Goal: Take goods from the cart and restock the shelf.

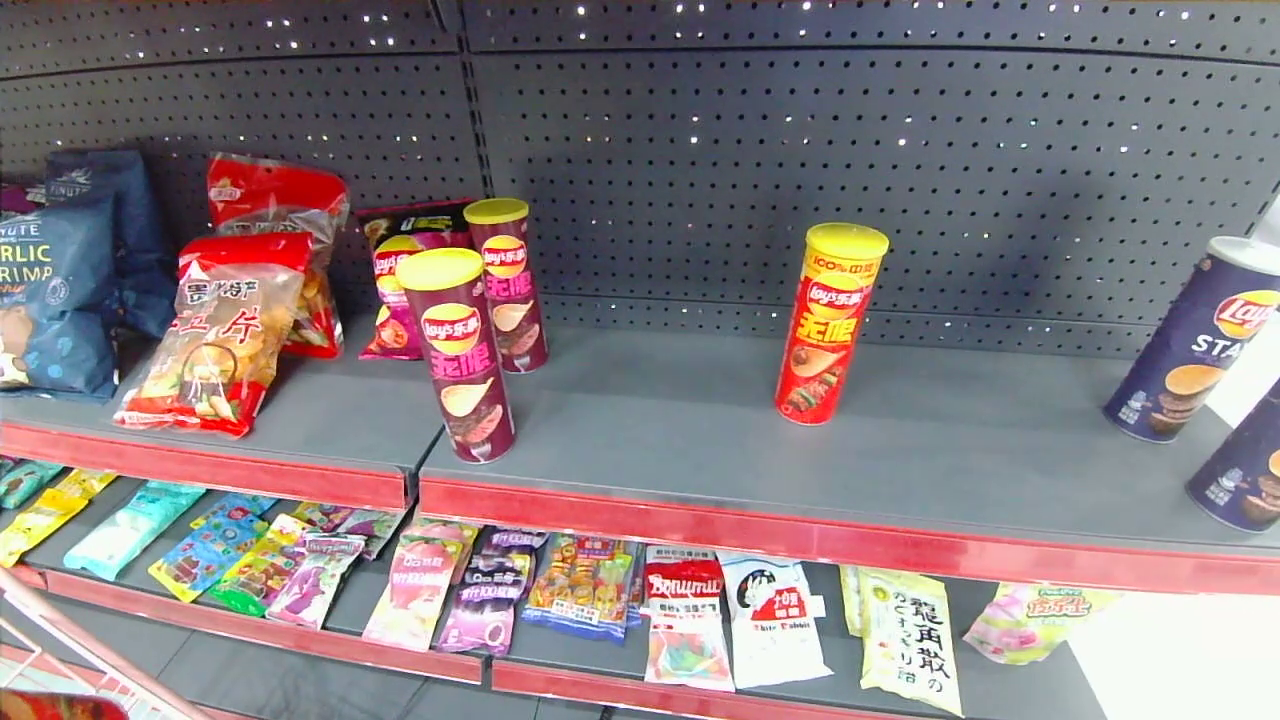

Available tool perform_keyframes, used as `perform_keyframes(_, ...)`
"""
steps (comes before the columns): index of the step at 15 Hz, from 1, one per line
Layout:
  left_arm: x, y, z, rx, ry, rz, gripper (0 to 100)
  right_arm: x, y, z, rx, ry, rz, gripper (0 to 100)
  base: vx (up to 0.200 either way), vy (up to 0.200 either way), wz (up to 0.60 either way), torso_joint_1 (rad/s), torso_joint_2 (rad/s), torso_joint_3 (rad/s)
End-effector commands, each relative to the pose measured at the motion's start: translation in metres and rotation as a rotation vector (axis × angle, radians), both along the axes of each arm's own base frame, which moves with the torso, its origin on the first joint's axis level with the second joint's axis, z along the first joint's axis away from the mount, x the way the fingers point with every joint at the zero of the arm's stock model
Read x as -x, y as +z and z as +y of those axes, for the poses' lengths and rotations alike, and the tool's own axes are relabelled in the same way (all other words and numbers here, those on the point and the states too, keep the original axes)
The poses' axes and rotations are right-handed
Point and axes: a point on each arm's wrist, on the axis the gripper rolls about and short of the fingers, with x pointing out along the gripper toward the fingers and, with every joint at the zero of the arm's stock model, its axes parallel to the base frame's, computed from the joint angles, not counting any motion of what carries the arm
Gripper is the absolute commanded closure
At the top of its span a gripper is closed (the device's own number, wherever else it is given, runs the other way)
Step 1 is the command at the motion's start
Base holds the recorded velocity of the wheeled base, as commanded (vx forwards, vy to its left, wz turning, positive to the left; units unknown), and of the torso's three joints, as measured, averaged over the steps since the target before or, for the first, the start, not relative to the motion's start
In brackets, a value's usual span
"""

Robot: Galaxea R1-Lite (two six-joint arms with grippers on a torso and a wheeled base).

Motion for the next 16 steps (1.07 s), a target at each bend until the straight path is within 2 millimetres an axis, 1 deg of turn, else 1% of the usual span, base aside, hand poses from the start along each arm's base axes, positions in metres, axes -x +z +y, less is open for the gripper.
perform_keyframes(1,-0.003,-0.004,-0.001,-0.008,-0.001,0.025,100,-0.105,0.162,0.005,-0.135,0.058,0.061,0,0.000,0.000,0.00,0.000,0.00,0.000)
perform_keyframes(2,-0.003,-0.004,-0.001,-0.008,-0.001,0.025,100,-0.105,0.162,0.005,-0.135,0.058,0.061,0,0.000,0.000,0.00,0.000,0.00,0.000)
perform_keyframes(3,-0.005,-0.004,-0.001,-0.010,-0.001,0.036,100,-0.148,0.143,0.018,0.034,0.144,0.170,0,0.000,0.000,0.00,0.000,0.00,0.000)
perform_keyframes(4,-0.006,-0.004,-0.001,-0.010,0.001,0.042,100,-0.171,0.137,0.028,0.074,0.189,0.221,0,0.000,0.000,0.00,0.000,0.00,0.000)
perform_keyframes(5,-0.005,-0.003,-0.001,-0.009,0.010,0.039,100,-0.188,0.137,0.043,0.081,0.258,0.237,0,0.000,0.000,0.00,0.000,0.00,0.000)
perform_keyframes(6,-0.005,-0.002,-0.001,-0.008,0.018,0.038,100,-0.195,0.134,0.050,0.086,0.289,0.256,0,0.000,0.000,0.00,0.000,0.00,0.000)
perform_keyframes(7,-0.005,0.000,-0.001,-0.007,0.036,0.035,100,-0.222,0.123,0.067,0.102,0.328,0.300,0,0.000,0.000,0.00,0.000,0.00,0.000)
perform_keyframes(8,-0.005,0.000,0.000,-0.006,0.050,0.035,100,-0.233,0.121,0.073,0.105,0.337,0.296,0,0.000,0.000,0.00,0.000,0.00,0.000)
perform_keyframes(9,-0.005,-0.001,0.000,-0.005,0.065,0.035,100,-0.254,0.118,0.088,0.102,0.364,0.279,0,0.000,0.000,0.00,0.000,0.00,0.000)
perform_keyframes(10,-0.005,-0.002,0.000,-0.005,0.065,0.034,100,-0.258,0.117,0.092,0.100,0.371,0.272,0,0.000,0.000,0.00,0.000,0.00,0.000)
perform_keyframes(11,-0.004,-0.002,0.001,-0.004,0.073,0.031,100,-0.271,0.111,0.099,0.098,0.374,0.285,0,0.000,0.000,0.00,0.000,0.00,0.000)
perform_keyframes(12,-0.004,-0.002,0.001,-0.004,0.074,0.031,100,-0.272,0.110,0.100,0.099,0.374,0.288,0,0.000,0.000,0.00,0.000,0.00,0.000)
perform_keyframes(13,-0.004,-0.002,0.001,-0.003,0.083,0.029,100,-0.278,0.102,0.102,0.107,0.376,0.314,0,0.000,0.000,0.00,0.000,0.00,0.000)
perform_keyframes(15,-0.004,-0.001,0.001,-0.003,0.083,0.029,100,-0.284,0.094,0.104,0.110,0.374,0.344,0,0.000,0.000,0.00,0.000,0.00,0.000)
perform_keyframes(16,-0.004,-0.001,0.001,-0.003,0.083,0.029,100,-0.286,0.092,0.105,0.110,0.374,0.346,0,0.000,0.000,0.00,0.000,0.00,0.000)
